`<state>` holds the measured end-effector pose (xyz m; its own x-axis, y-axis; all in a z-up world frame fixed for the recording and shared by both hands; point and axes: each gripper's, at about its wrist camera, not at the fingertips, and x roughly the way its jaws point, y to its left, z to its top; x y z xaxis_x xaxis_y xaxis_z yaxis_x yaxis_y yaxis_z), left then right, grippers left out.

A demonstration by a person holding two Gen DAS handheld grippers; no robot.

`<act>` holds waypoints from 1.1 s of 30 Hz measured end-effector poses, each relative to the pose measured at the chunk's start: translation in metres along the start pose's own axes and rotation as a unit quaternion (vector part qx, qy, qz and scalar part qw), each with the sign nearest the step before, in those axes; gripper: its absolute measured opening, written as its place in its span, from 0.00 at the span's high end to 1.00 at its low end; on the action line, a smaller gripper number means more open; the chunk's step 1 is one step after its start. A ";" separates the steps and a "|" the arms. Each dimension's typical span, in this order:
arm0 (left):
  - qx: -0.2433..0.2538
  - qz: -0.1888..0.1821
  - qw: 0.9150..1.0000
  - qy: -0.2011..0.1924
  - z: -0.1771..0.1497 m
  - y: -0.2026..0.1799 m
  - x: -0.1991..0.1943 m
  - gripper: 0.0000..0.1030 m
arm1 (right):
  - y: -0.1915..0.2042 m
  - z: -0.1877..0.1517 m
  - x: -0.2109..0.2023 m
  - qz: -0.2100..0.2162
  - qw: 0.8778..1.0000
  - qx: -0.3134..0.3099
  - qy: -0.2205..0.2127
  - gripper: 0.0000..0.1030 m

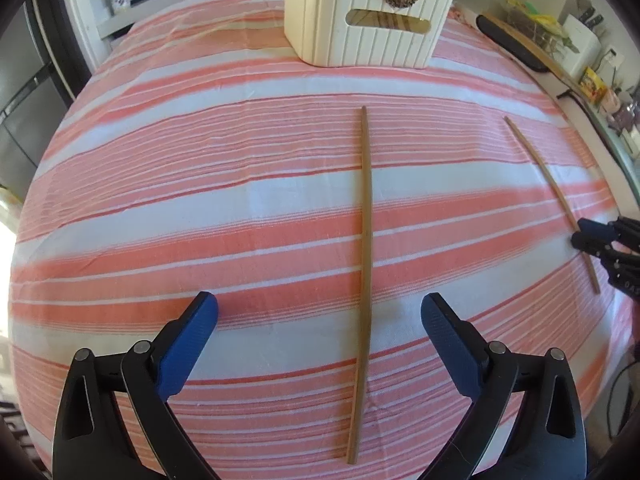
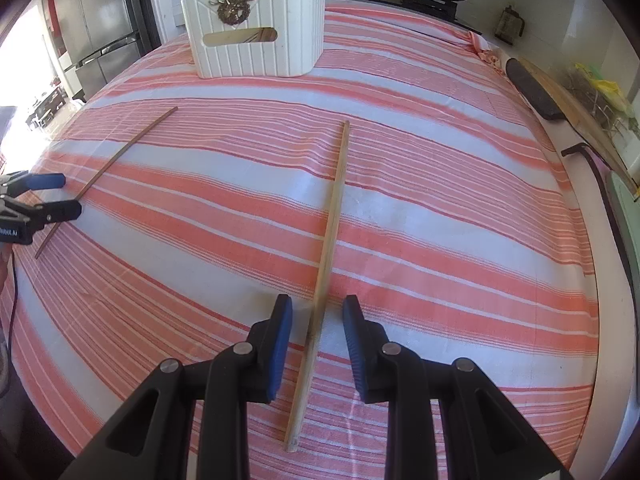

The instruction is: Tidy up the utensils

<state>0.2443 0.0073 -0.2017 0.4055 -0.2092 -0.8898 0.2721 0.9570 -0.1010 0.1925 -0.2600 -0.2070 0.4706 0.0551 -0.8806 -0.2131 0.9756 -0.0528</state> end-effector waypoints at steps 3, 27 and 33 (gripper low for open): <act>-0.004 -0.011 1.000 0.016 0.007 0.006 0.003 0.02 | -0.004 0.005 0.001 0.017 1.000 -0.009 0.021 0.74; 0.046 -0.011 0.999 0.016 0.105 -0.031 0.023 0.96 | -0.050 0.130 0.051 0.057 0.995 0.082 0.020 0.94; 0.023 -0.068 0.994 -0.079 0.089 -0.012 -0.067 0.96 | -0.040 0.116 -0.054 0.100 0.988 0.060 -0.099 0.94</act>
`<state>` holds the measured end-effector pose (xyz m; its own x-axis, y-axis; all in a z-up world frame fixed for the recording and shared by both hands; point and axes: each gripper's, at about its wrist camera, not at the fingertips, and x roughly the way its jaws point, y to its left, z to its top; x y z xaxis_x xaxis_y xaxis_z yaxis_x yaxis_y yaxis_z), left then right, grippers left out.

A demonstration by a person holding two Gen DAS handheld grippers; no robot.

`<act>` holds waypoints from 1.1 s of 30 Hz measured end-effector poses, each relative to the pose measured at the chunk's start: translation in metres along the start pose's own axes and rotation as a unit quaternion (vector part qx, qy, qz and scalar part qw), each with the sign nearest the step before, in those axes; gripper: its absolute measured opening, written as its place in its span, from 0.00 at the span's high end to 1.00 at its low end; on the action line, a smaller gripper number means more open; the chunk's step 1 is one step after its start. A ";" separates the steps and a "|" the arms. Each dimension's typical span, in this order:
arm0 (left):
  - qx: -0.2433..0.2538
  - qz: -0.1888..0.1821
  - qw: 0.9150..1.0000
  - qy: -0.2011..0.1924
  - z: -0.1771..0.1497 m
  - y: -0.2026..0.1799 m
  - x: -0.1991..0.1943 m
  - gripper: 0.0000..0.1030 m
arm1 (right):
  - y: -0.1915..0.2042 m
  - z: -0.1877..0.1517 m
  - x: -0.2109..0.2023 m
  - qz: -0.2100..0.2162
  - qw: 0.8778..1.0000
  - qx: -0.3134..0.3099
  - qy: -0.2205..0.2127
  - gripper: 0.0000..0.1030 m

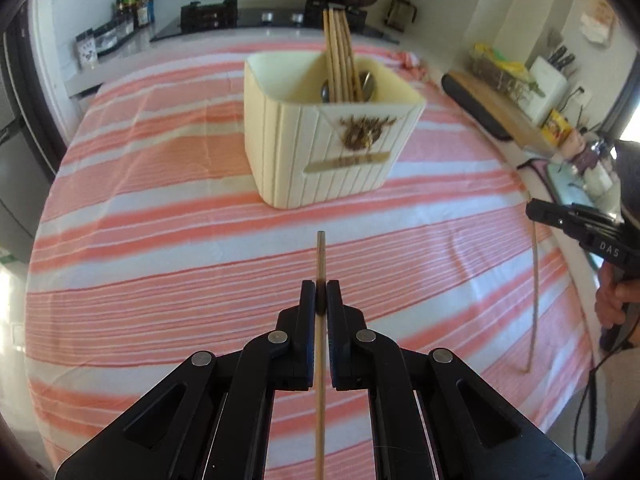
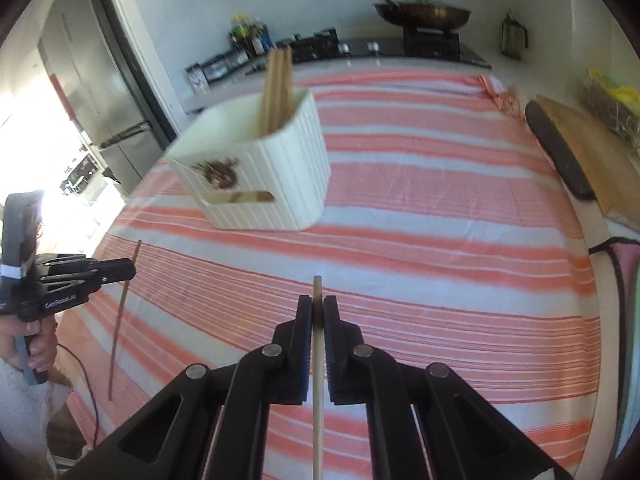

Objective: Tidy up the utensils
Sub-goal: 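Close the right gripper on its chopstick while the left gripper closes on the other, then lift both chopsticks and lower them into the white holder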

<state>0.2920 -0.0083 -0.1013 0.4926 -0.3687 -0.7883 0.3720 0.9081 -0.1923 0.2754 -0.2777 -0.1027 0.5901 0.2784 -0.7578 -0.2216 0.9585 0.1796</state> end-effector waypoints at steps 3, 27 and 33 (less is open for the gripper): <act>0.001 -0.019 0.999 -0.045 -0.002 -0.003 -0.044 0.96 | 0.020 -0.001 -0.045 0.000 0.999 -0.037 -0.038 0.94; -0.036 0.009 0.981 -0.188 0.209 0.014 -0.065 0.97 | 0.057 0.207 -0.055 0.008 0.972 -0.034 -0.232 0.94; -0.055 0.012 0.994 -0.090 0.209 0.029 0.019 0.96 | 0.060 0.211 0.038 0.026 0.994 -0.037 -0.096 0.94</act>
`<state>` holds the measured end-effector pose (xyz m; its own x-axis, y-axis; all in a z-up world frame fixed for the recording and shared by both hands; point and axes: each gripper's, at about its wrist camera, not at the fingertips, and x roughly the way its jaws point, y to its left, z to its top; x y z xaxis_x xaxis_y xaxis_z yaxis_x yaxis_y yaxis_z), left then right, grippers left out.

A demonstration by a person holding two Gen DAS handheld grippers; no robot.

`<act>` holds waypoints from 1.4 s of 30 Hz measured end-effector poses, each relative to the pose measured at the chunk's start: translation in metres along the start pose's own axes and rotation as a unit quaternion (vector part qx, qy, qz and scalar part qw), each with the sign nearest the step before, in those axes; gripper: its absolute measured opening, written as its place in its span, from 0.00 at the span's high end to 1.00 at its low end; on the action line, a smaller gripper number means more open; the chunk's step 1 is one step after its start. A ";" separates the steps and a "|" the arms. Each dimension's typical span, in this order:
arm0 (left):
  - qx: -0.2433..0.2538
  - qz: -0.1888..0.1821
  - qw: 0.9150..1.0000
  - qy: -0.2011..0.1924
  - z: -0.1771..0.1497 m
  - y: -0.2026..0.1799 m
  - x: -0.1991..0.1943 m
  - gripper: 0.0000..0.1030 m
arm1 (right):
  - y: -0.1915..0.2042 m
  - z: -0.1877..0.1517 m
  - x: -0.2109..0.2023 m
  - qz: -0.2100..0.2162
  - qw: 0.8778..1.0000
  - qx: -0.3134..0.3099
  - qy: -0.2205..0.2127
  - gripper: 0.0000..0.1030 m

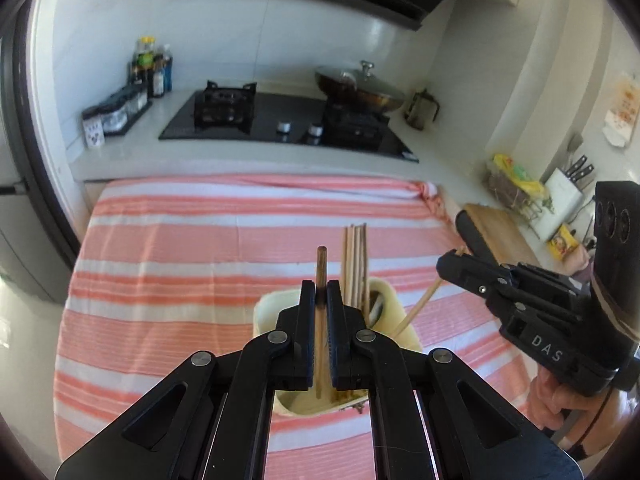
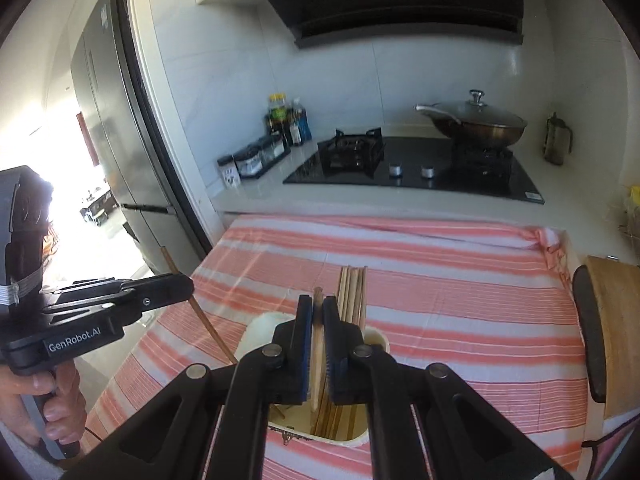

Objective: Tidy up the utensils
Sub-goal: 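Lift both chopsticks and lower them into the white holder, then open both grippers to release the chopsticks and withdraw from the holder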

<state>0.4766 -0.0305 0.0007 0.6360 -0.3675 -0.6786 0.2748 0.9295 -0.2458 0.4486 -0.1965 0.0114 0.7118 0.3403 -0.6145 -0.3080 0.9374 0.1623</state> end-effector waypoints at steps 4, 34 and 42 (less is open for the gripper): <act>-0.018 0.001 1.000 0.007 -0.014 0.006 0.008 0.69 | 0.000 -0.007 0.037 0.026 0.999 0.005 0.031 0.91; 0.046 0.180 0.970 -0.157 -0.236 -0.080 -0.191 0.00 | 0.068 -0.213 -0.209 -0.155 0.982 0.007 -0.108 0.12; 0.031 0.179 0.968 -0.171 -0.242 -0.078 -0.219 0.00 | 0.092 -0.217 -0.227 -0.148 0.981 -0.012 -0.123 0.12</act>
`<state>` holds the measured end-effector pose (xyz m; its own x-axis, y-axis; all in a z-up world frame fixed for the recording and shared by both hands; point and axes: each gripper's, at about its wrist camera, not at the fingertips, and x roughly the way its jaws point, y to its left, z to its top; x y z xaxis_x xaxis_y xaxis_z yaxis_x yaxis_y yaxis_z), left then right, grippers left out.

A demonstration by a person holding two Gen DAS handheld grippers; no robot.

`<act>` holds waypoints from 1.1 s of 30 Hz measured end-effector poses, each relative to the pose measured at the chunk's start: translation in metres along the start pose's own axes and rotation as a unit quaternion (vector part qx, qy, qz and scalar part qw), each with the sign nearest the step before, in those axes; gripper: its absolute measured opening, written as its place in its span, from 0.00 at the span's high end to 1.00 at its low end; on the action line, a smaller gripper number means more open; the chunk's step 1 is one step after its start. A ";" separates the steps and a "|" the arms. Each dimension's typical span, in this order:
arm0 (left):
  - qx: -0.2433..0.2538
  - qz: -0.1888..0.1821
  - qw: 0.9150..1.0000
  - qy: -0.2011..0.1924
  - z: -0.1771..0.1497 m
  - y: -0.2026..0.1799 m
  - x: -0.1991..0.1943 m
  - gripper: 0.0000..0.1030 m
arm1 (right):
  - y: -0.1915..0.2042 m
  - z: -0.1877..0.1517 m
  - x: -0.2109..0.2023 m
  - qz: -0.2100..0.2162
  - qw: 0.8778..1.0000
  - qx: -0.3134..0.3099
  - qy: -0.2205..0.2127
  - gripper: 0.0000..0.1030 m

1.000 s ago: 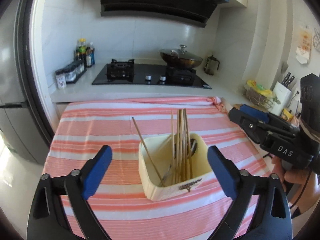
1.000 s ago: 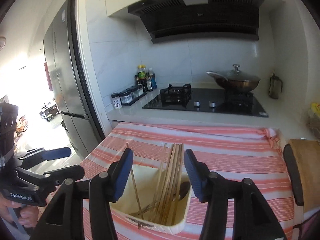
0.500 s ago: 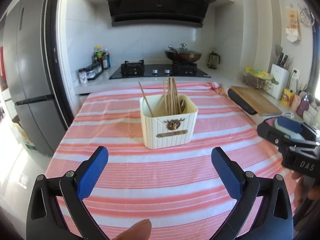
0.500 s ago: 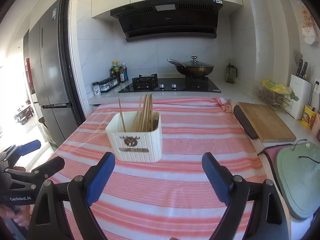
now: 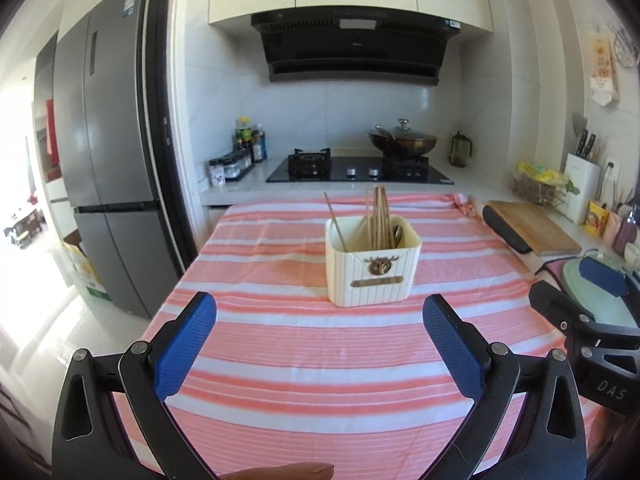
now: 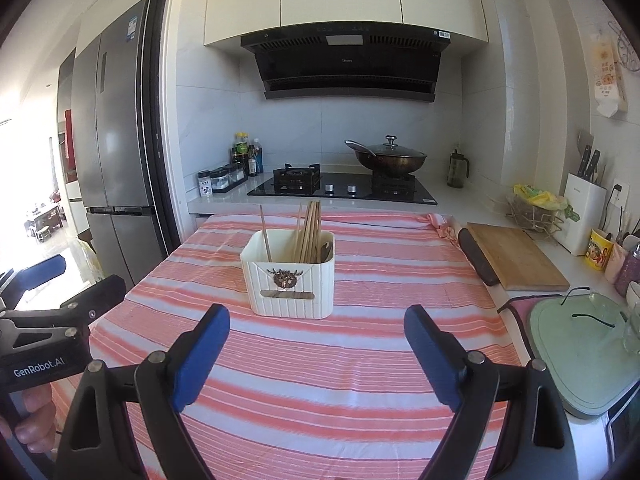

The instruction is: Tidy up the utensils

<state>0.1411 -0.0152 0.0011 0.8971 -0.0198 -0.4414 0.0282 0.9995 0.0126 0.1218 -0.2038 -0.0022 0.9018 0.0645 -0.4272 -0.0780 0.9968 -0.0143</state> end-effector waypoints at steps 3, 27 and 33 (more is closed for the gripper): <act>0.003 0.004 1.000 0.003 0.001 -0.001 -0.003 0.00 | 0.005 0.001 -0.006 0.006 1.000 -0.007 -0.007 0.12; 0.008 0.012 1.000 0.024 -0.002 -0.003 0.000 0.00 | 0.014 -0.002 -0.016 0.003 1.000 -0.024 -0.009 0.12; 0.009 0.009 1.000 0.017 -0.002 -0.003 -0.006 0.00 | 0.014 -0.001 -0.021 0.004 1.000 -0.024 -0.014 0.12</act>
<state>0.1345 -0.0184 0.0022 0.8823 -0.0004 -0.4708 0.0201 0.9991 0.0369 0.1015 -0.1908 0.0054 0.9128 0.0746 -0.4015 -0.1052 0.9930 -0.0547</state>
